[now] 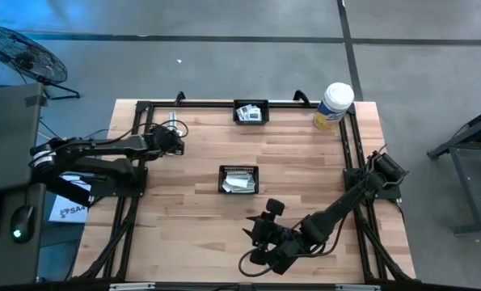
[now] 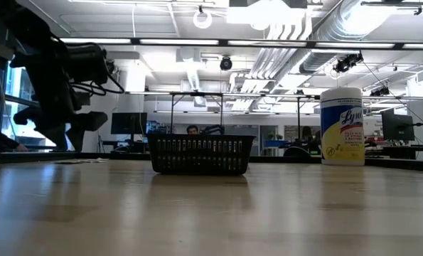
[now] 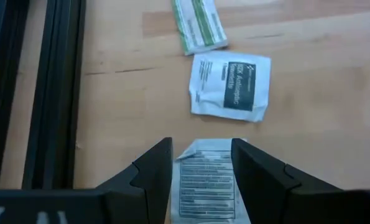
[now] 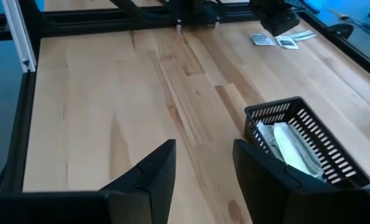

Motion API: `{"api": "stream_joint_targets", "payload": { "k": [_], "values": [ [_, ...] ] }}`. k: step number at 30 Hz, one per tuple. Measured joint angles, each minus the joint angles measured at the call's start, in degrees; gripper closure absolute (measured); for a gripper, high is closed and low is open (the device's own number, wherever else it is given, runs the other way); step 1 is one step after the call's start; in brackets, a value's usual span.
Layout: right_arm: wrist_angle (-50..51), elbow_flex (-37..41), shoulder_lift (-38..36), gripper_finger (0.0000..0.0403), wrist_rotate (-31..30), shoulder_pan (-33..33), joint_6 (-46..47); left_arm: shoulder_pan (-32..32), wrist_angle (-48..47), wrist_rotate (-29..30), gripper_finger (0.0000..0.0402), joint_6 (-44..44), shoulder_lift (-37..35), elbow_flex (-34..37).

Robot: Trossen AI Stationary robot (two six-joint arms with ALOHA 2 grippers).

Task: Pick & Place First Aid Supplies
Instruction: Put the towelette pack into the top black basket

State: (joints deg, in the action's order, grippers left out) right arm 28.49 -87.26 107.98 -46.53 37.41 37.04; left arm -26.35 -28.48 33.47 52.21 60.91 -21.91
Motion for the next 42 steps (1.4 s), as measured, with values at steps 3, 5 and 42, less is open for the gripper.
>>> {"api": "stream_joint_targets", "payload": {
  "k": [3, 5, 42],
  "values": [
    [0.01, 0.00, 0.00, 0.0249, -0.09, 0.00, 0.00, -0.92, 0.00, -0.04, 0.0241, 0.23, 1.82, 0.01],
    [0.04, 0.00, 0.00, 0.0249, -0.29, 0.00, 0.27, -2.15, 0.32, 0.17, 0.0241, 0.32, 3.55, 0.16],
    [0.09, 0.00, 0.01, 0.0249, -1.34, 0.09, 0.58, 15.47, 4.53, -12.01, 0.0241, -19.42, 5.26, -0.26]
  ]
}}
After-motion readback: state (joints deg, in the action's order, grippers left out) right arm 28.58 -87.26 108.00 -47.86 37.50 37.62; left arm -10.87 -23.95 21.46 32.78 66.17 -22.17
